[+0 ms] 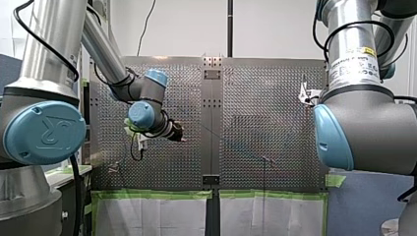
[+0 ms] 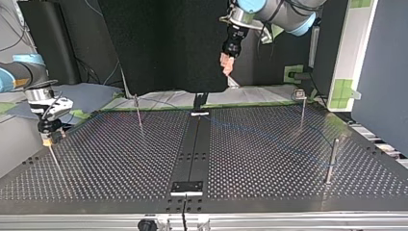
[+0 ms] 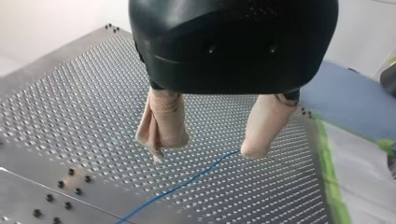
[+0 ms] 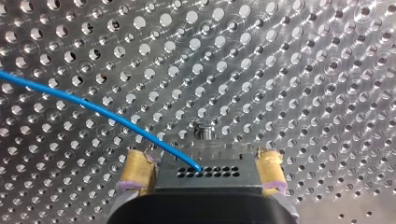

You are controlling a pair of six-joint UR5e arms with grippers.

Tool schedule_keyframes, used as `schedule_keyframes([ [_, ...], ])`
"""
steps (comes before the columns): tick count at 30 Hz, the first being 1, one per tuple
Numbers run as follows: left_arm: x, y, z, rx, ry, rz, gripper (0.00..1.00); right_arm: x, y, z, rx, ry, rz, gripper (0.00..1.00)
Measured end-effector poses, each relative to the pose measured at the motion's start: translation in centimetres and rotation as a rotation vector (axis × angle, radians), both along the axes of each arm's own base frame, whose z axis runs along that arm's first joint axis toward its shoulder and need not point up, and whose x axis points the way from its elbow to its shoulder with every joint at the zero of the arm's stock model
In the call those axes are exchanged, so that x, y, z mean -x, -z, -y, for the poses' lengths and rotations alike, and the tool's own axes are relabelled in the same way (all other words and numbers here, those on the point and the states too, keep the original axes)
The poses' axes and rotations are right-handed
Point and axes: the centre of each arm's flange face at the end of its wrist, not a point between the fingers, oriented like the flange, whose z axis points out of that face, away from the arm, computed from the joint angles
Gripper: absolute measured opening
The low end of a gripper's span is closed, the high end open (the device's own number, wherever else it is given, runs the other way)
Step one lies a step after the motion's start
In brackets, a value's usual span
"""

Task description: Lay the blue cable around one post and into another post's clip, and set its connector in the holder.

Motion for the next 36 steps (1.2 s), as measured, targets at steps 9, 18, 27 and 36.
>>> schedule_keyframes([
  [9,-1.6,-0.2,-0.2,-0.047,-0.013,0.094,0.87,0.0,0.0,0.0,-0.003,0.000,-0.001,1.00],
  [18,-3.9,0.6,-1.9,-0.130,-0.124,0.171,0.87,-0.1,0.0,-0.1,-0.004,-0.001,-0.001,1.00],
  [27,-5.5,-0.2,-2.5,-0.187,-0.162,0.277,0.87,-0.1,0.0,-0.1,-0.004,-0.001,-0.001,1.00],
  [36,-6.6,-1.0,-2.7,-0.208,-0.182,0.373,0.87,-0.1,0.0,-0.1,-0.004,-0.002,-0.001,1.00],
])
